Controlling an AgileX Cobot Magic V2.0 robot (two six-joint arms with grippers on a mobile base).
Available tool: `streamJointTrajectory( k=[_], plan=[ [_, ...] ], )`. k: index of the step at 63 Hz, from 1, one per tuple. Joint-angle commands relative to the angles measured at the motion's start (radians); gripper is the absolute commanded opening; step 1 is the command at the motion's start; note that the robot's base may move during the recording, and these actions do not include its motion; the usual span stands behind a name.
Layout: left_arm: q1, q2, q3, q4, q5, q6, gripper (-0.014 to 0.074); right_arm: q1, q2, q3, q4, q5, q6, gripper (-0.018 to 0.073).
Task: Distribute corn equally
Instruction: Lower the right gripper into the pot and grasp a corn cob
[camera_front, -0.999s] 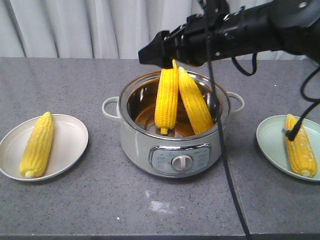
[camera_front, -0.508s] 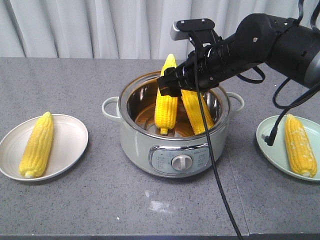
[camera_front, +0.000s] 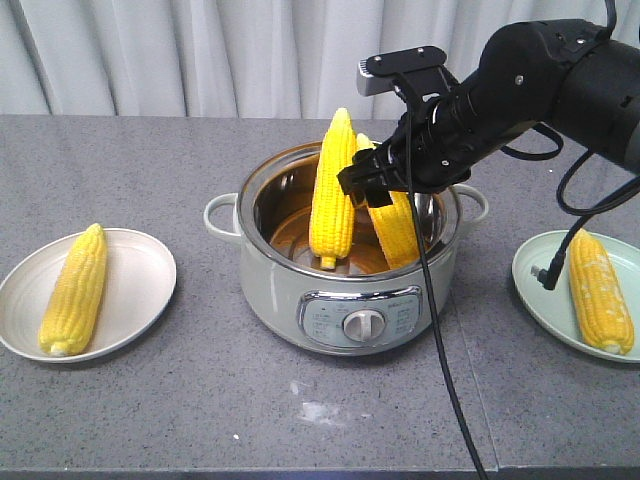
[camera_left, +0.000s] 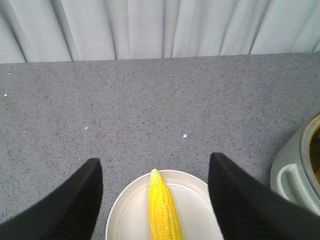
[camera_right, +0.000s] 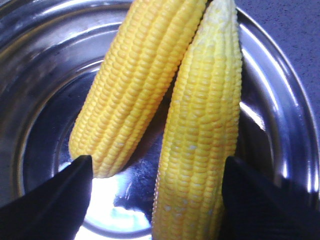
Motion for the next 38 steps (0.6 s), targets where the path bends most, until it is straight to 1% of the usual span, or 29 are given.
streamJointTrajectory(
  k=[1, 5, 22, 38],
  plan=[
    [-0.001, -0.023, -0.028, -0.005, -0.068, 0.0, 0.0451, -0.002, -0.042, -0.03, -0.055, -0.039, 0.027, 0.0529],
    [-0.001, -0.023, -0.028, -0.005, -0.067, 0.0, 0.0451, -0.002, -0.04, -0.03, -0.069, -0.035, 0.031, 0.0529],
    [-0.001, -0.023, -0.028, -0.005, -0.067, 0.0, 0.0451, -0.002, -0.034, -0.03, -0.079, -0.04, 0.032, 0.0529],
    [-0.001, -0.023, -0.028, -0.005, -0.065, 0.001, 0.0451, -0.002, 0.021, -0.03, -0.088, -0.041, 0.032, 0.0529]
  ],
)
